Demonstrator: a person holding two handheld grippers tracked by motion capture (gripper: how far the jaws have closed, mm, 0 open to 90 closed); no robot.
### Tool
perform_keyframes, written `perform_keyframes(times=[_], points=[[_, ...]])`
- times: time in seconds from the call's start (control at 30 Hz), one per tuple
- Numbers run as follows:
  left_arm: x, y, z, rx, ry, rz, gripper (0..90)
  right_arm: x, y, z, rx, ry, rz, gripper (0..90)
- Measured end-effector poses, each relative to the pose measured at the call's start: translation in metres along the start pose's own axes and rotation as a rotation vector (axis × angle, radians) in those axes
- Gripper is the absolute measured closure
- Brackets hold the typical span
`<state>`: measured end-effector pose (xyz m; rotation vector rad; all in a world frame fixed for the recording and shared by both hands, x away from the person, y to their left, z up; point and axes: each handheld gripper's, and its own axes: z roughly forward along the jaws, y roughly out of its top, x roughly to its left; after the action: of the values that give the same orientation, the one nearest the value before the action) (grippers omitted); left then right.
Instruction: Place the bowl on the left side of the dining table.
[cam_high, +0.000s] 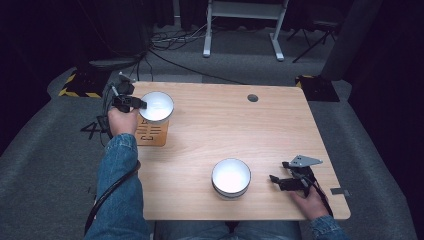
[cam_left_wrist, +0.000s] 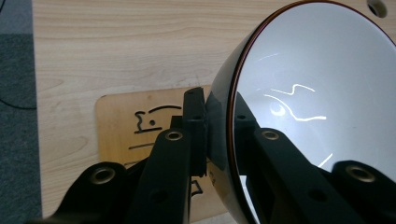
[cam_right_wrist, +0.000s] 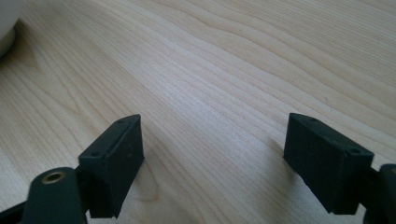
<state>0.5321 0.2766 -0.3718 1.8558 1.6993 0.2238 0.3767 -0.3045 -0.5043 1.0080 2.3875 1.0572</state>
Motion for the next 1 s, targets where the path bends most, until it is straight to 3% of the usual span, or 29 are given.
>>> perform_keyframes(times=[0.13,0.4,0.73,1.0], points=[[0.01,-0.003,0.005,0.006,0.004,-0.031,82.2,0.0,0.0,0.0,0.0,0.0,0.0,20.1],[0.028,-0.005,0.013,0.049,0.05,-0.041,82.2,0.0,0.0,0.0,0.0,0.0,0.0,20.1],[0.043,-0.012,0.029,0.076,0.033,-0.106,82.1,0.0,0.0,0.0,0.0,0.0,0.0,20.1],[0.049,-0.019,0.043,0.089,0.031,-0.12,82.1,0.0,0.0,0.0,0.0,0.0,0.0,20.1]])
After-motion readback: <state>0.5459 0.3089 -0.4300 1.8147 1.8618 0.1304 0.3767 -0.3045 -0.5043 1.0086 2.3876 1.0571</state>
